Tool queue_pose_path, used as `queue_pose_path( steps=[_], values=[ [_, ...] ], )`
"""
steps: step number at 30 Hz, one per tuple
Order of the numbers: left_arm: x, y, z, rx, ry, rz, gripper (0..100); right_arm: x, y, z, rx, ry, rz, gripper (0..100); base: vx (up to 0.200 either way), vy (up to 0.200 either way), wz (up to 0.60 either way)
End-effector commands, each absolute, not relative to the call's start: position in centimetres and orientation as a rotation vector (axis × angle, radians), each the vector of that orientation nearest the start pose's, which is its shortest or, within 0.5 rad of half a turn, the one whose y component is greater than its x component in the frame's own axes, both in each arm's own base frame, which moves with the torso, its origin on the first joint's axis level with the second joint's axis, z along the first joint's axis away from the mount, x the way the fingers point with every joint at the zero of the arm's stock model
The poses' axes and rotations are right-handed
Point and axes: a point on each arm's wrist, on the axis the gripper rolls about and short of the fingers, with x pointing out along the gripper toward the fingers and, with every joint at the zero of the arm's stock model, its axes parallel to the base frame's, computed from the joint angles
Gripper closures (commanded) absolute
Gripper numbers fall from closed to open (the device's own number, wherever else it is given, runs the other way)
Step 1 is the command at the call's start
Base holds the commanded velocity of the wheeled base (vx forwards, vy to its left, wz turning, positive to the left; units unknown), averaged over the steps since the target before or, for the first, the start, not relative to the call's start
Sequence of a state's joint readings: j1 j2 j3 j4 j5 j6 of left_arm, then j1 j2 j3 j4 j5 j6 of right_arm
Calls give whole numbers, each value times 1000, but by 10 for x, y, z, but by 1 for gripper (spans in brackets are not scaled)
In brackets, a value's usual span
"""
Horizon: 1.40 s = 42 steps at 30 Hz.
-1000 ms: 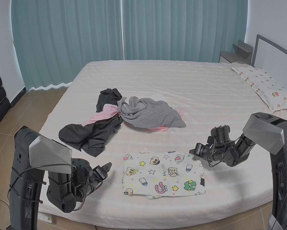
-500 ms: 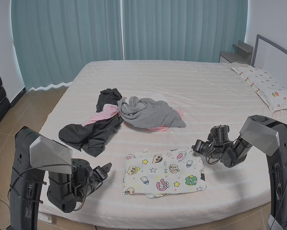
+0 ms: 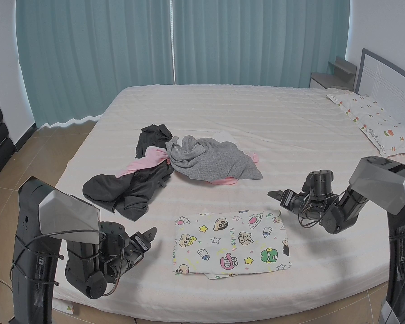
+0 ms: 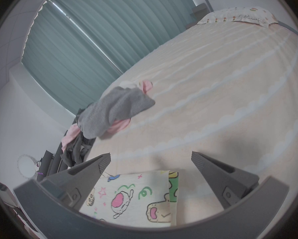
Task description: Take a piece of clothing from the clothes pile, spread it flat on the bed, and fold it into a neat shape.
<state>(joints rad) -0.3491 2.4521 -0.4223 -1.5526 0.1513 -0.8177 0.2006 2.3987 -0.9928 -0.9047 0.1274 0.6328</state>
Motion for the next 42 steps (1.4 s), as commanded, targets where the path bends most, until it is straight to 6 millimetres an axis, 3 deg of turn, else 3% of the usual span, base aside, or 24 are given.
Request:
queue_pose_path(
  steps=[1,3,7,10,11,13,18,22,27,28,30,35,38,39,42],
  values=[
    [300,-83,17,-647,305,-27,0,360,63,74,622,458,151,0,0,0,0],
    [293,-77,35,-625,259,-34,0,342,58,93,622,421,158,0,0,0,0],
    [255,-66,88,-612,136,-77,0,284,51,140,619,311,205,0,0,0,0],
    [222,-58,116,-564,62,-105,0,239,48,165,607,237,253,0,0,0,0],
    [219,-57,118,-553,60,-105,0,233,48,167,606,230,258,0,0,0,0],
    [185,-49,133,-489,21,-118,0,187,45,176,573,180,311,0,0,0,0],
    [136,-34,148,-392,-52,-52,0,106,27,159,474,135,329,0,0,0,0],
    [102,-23,158,-312,-109,-9,0,63,16,154,445,87,317,0,0,0,0],
    [50,-8,156,-132,-143,1,0,4,3,122,368,133,279,0,0,0,0],
    [49,-7,156,-128,-143,2,0,2,3,121,365,131,280,0,0,0,0],
    [24,0,156,-77,-160,19,0,-27,-1,112,323,106,246,0,0,0,0],
    [-14,9,160,-52,-118,112,0,-41,-2,131,254,65,57,0,0,0,0],
    [-22,10,157,-45,-108,146,0,-44,-2,131,228,42,43,0,0,0,0],
    [-33,9,149,-20,-110,207,0,-50,0,118,113,24,-9,0,0,0,0],
    [-40,8,145,-15,-137,246,0,-45,-2,107,19,62,-83,0,0,0,0]
  ],
)
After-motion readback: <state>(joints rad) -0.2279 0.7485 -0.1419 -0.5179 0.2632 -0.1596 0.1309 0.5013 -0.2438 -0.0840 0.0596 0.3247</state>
